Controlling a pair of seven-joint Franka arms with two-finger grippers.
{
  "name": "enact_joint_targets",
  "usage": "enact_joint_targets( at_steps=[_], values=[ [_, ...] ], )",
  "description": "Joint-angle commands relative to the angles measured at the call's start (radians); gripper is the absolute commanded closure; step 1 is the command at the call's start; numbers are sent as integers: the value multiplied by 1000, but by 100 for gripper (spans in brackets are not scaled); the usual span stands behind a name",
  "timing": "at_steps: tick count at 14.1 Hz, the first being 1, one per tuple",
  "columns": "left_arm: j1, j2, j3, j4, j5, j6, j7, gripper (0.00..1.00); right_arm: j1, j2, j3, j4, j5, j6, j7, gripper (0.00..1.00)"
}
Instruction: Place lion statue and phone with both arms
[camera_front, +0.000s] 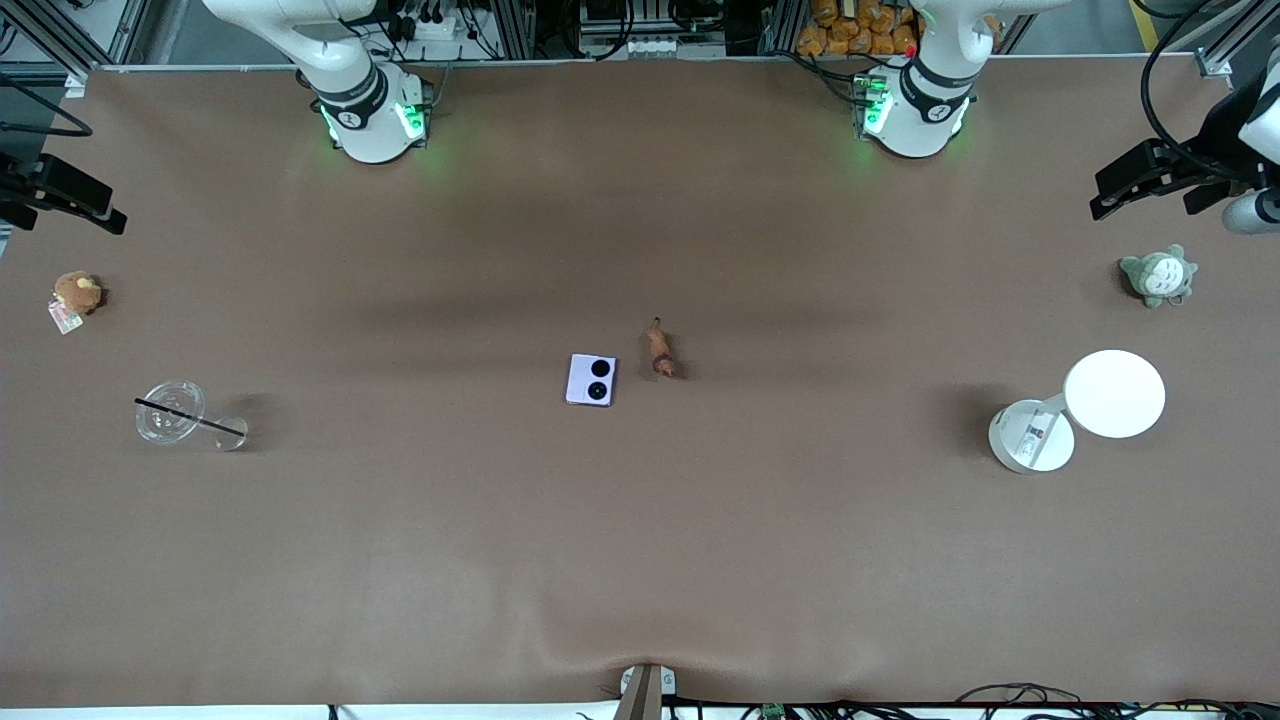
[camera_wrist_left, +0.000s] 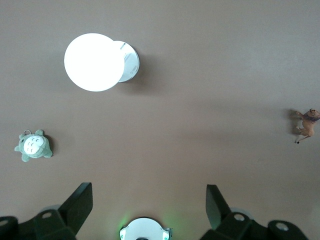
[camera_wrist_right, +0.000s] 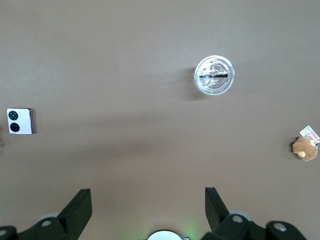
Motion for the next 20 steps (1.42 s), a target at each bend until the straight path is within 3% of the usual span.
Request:
enact_joint_targets(
  at_steps=[1,20],
  values=[
    [0,12,2,29,-2,-11,1,0,-18,-9,6,-9,-13,3,-10,0],
    [2,15,2,28,16,-11,5,0,23,12,11,-16,-75,-2,13,0]
  ],
)
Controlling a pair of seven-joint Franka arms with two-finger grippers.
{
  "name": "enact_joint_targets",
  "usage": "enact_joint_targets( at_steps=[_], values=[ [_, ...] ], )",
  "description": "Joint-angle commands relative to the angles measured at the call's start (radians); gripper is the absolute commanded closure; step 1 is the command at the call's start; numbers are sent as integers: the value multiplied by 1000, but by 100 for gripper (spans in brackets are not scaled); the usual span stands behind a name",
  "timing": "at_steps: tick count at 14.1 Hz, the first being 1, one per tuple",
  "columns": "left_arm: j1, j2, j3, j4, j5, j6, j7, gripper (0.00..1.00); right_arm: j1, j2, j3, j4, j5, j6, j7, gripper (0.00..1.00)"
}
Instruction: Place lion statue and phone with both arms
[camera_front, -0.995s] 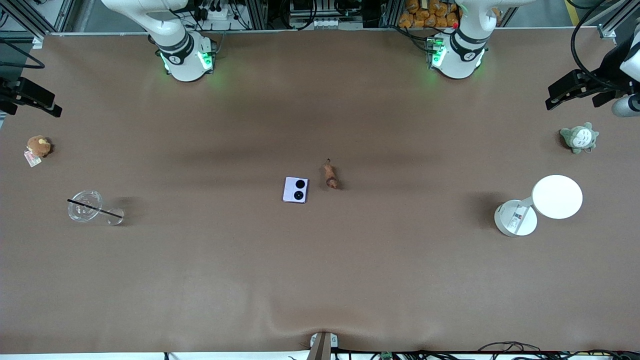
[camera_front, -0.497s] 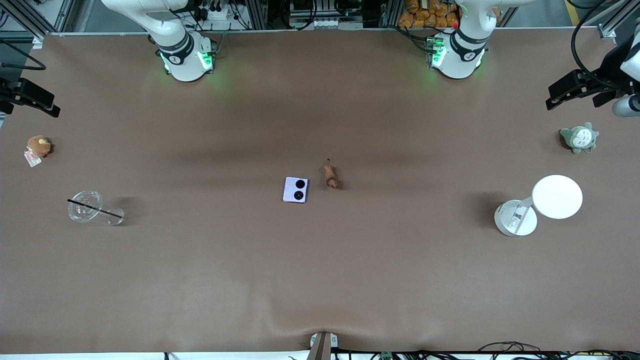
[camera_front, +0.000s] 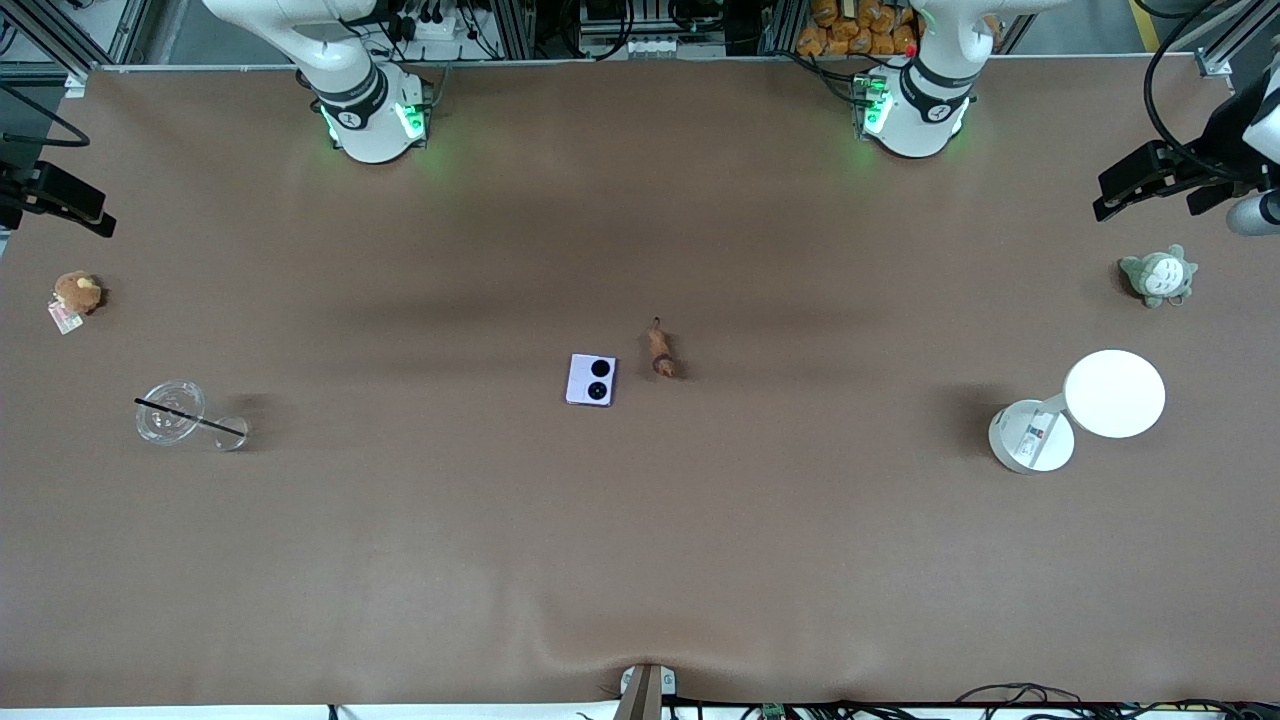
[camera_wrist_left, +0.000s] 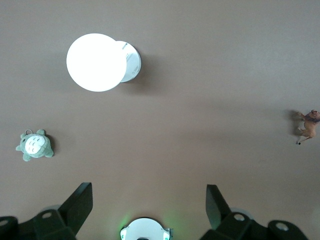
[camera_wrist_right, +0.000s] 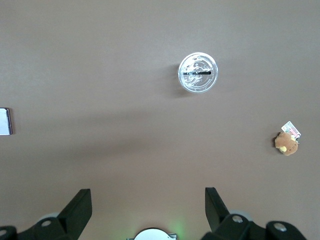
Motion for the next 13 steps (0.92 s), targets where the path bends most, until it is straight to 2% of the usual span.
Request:
enact_joint_targets(
  at_steps=[1,4,9,13],
  values=[
    [0,13,0,27,13,-11,5,0,36,5,6,-4,-13,3,13,0],
    [-9,15,-3,27,1,-11,7,0,16,4,1,-4,-13,-14,4,0],
    [-52,73,-37,28,2,-10,-14,0,17,1,7,-1,-1,-51,-2,0],
    [-118,136,-81,28,2,-10,-195,0,46,2,14,-4,-1,-40,9,0]
  ],
)
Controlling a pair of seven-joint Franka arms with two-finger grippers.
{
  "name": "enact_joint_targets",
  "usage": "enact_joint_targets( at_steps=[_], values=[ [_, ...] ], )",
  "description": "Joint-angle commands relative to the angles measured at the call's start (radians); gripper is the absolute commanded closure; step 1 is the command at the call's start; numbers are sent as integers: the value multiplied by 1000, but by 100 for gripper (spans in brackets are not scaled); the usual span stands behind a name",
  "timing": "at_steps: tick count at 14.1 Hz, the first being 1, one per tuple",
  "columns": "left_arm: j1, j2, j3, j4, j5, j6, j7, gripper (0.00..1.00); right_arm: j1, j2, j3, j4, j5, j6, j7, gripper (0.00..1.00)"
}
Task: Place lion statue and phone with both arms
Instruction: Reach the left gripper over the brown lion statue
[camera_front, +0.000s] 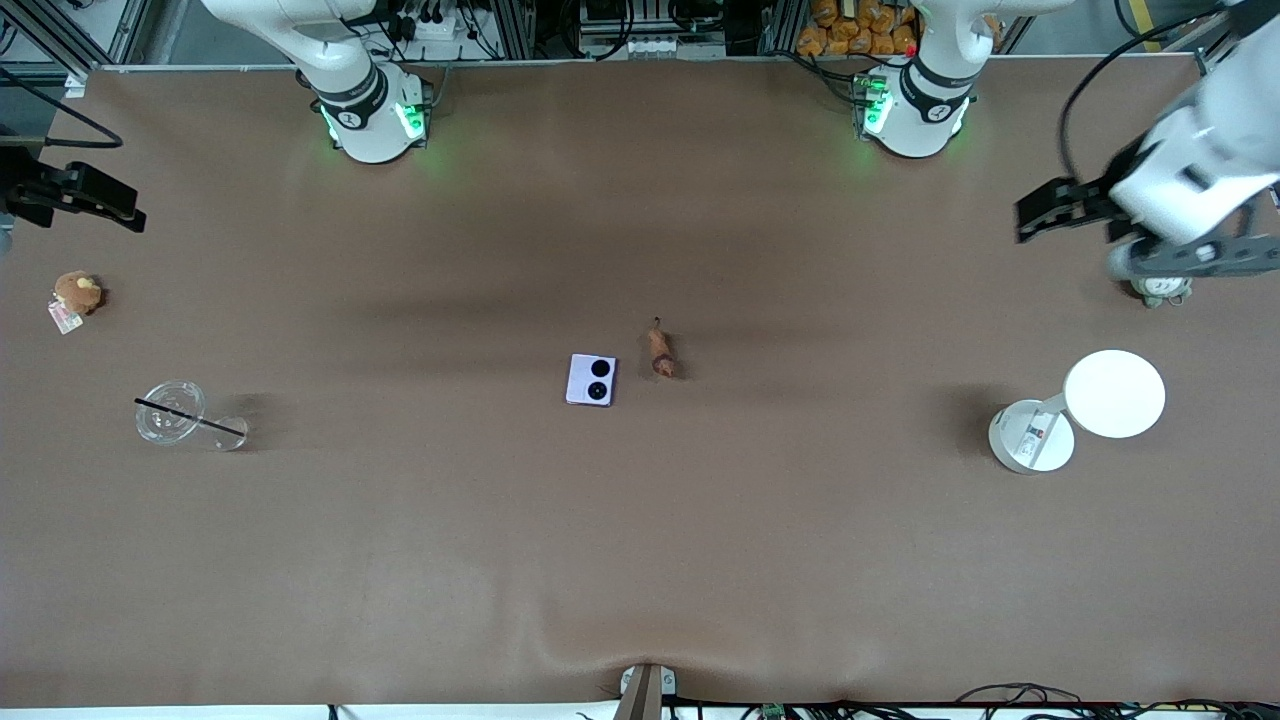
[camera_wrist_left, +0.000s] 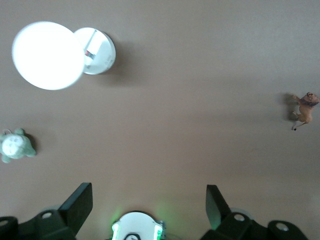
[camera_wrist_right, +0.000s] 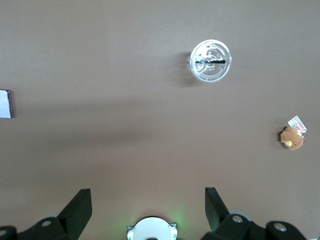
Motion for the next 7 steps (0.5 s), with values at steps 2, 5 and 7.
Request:
enact_joint_targets(
  at_steps=[2,5,7],
  values=[
    [-91,78,-28,28,1,-1,-180,0,12,7,2,-1,-1,34,8,0],
    [-192,144,-28,28,4,40,-272,0,8,13,2,4,5,45,8,0],
    [-254,192,-28,28,3,102,-361,0,10,16,2,-1,17,53,6,0]
  ],
)
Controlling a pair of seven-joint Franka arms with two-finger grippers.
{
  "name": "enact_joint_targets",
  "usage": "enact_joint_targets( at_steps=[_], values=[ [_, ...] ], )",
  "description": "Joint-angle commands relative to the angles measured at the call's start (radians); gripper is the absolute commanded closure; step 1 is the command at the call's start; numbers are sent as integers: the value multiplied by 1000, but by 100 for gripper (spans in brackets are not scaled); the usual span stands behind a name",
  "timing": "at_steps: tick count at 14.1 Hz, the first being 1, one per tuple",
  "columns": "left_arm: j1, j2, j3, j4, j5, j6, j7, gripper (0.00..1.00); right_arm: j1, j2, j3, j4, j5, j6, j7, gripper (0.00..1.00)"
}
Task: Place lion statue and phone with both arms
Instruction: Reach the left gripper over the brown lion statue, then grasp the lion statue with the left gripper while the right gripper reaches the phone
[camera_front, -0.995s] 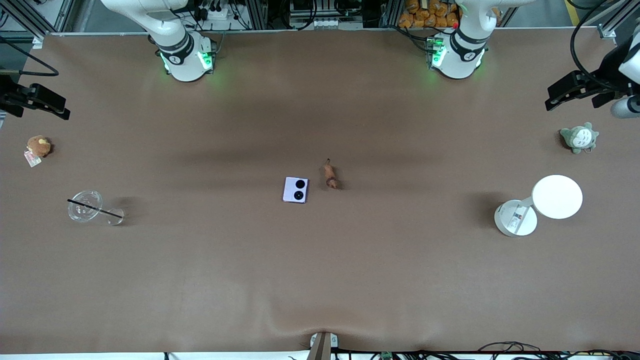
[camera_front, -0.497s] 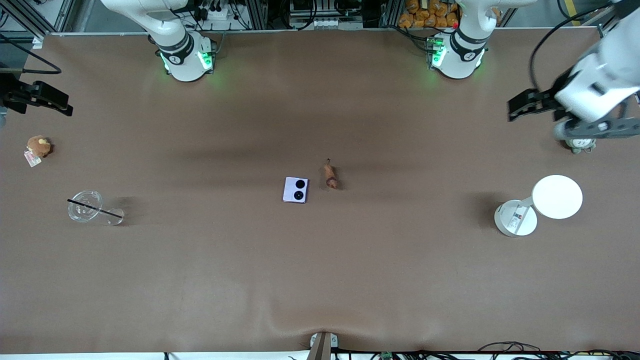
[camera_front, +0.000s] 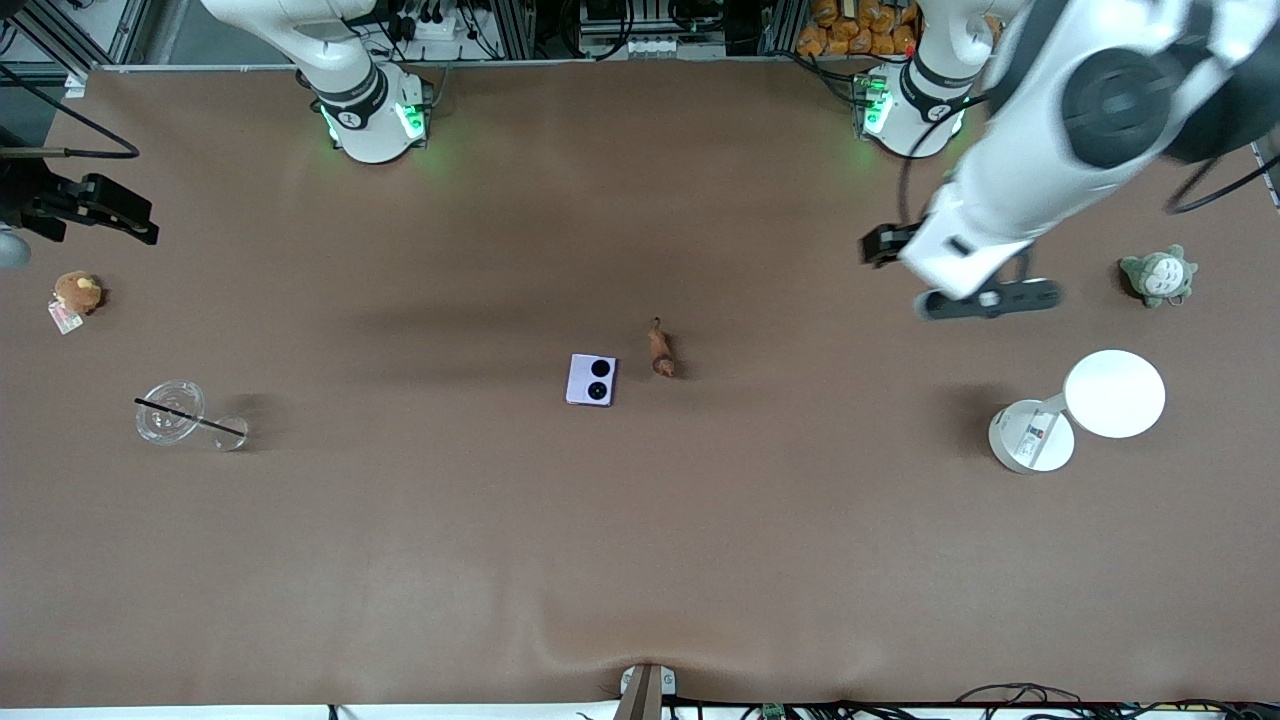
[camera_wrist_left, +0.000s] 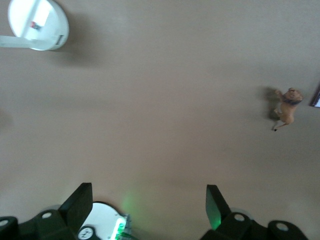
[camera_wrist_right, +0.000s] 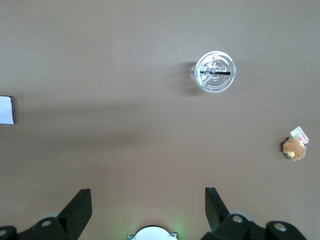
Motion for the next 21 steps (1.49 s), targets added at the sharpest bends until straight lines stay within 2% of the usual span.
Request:
enact_joint_targets(
  at_steps=[1,3,6,8,12,15,16,18,19,21],
  values=[
    [-72,71,3,28,0,72,-117,0,4,8,-2,3,23,18,7,0],
    [-136,128,3,28,1,143,-203,0,6,41,-2,5,27,44,4,0],
    [-202,209,4,28,0,256,-306,0,6,111,-3,3,95,56,-1,0],
    [-242,267,4,31,0,351,-375,0,13,140,-2,5,103,55,-2,0],
    [-321,422,7,163,7,424,-554,0,42,183,-2,-3,109,42,10,0],
    [-385,493,15,182,11,549,-585,0,27,217,-3,-47,246,36,19,0],
    [-400,519,18,180,14,577,-582,2,16,228,-3,-51,263,36,21,0],
    [-416,564,18,179,29,628,-575,11,10,263,-3,-51,316,36,22,0],
    [-425,579,18,177,62,640,-582,17,7,295,-3,-49,377,38,30,0],
    [-436,588,18,163,109,640,-585,19,12,370,-3,-38,508,53,123,0]
  ],
)
